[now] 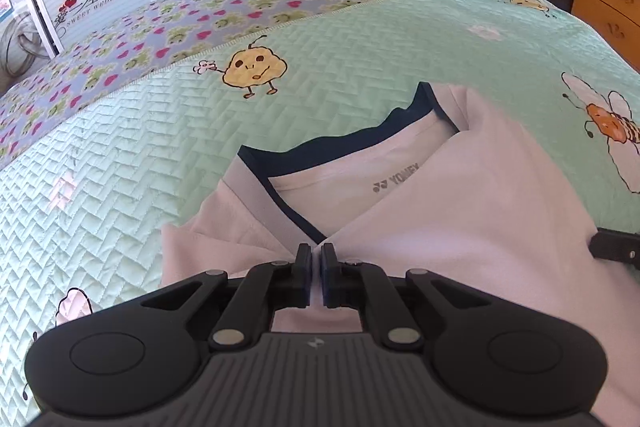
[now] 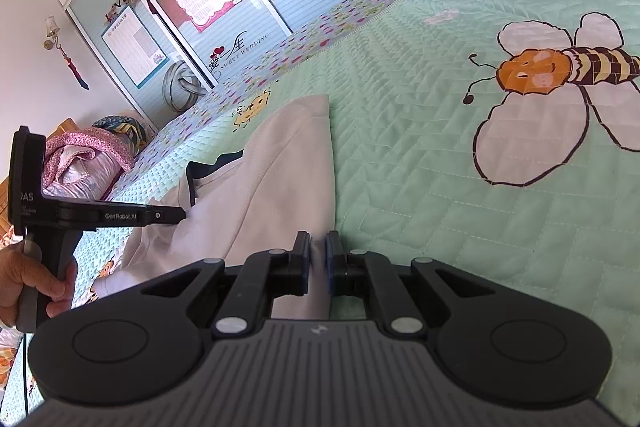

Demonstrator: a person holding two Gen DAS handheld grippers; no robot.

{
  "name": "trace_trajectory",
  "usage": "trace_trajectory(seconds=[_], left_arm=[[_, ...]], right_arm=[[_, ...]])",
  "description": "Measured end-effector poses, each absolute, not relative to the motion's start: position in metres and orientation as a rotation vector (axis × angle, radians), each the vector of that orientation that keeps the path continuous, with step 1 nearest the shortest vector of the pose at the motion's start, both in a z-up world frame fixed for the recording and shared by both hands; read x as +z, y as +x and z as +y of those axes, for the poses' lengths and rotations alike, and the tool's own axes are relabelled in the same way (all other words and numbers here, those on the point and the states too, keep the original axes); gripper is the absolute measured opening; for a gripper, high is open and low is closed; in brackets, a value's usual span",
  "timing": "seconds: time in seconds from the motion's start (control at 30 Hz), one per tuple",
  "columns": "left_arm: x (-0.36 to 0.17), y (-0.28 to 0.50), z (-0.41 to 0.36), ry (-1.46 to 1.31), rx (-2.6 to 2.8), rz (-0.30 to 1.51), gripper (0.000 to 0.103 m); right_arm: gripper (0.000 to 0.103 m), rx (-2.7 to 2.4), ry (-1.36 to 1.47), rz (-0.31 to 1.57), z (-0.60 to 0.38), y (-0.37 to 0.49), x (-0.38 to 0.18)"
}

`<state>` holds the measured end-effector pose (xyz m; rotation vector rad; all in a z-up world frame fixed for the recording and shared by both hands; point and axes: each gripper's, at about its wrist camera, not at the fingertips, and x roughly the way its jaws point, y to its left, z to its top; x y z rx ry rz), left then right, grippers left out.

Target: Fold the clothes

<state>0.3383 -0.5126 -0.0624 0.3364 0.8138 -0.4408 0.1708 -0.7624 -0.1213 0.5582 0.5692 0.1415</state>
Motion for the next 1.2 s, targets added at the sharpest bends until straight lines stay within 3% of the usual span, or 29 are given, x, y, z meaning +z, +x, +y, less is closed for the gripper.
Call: trace_trajectory(seconds=[0.23,0.4,0.47,0.53,0.6,1.03,1.2], left_arm=[[-0.056,0.34,-0.519,0.358,-0.315,0.742,0.008],[-0.039,0.324,-0.535,0.211,-0.469,0.702,0.009],[-0.035,0.317,-0.548,0.158,-0.546,0.7,0.014],[-0.036,0.316,-0.563,0.094,-0.593,0.706,0.029],[-0.037,0.32,-0.576,0.045,-0.608,0.712,0.033],[-0.046,0.383,-0.638,0.081,-0.662,0.843,0.039],[-0.042,0.374,-0.635,0.114,-0.605,0.791,0.039]], right_arm=[[0.008,0.135,0.535,0.572,-0.759,0.171,-0.12],[0.008,0.137,0.543,0.572,-0.76,0.171,-0.121],[0.008,0.139,0.547,0.572,-0.761,0.17,-0.121],[0.008,0.14,0.551,0.572,-0.761,0.17,-0.121],[0.008,0.142,0.555,0.571,-0.762,0.17,-0.121],[0.008,0.157,0.602,0.571,-0.767,0.171,-0.124],[0.008,0.157,0.603,0.57,-0.767,0.172,-0.124]])
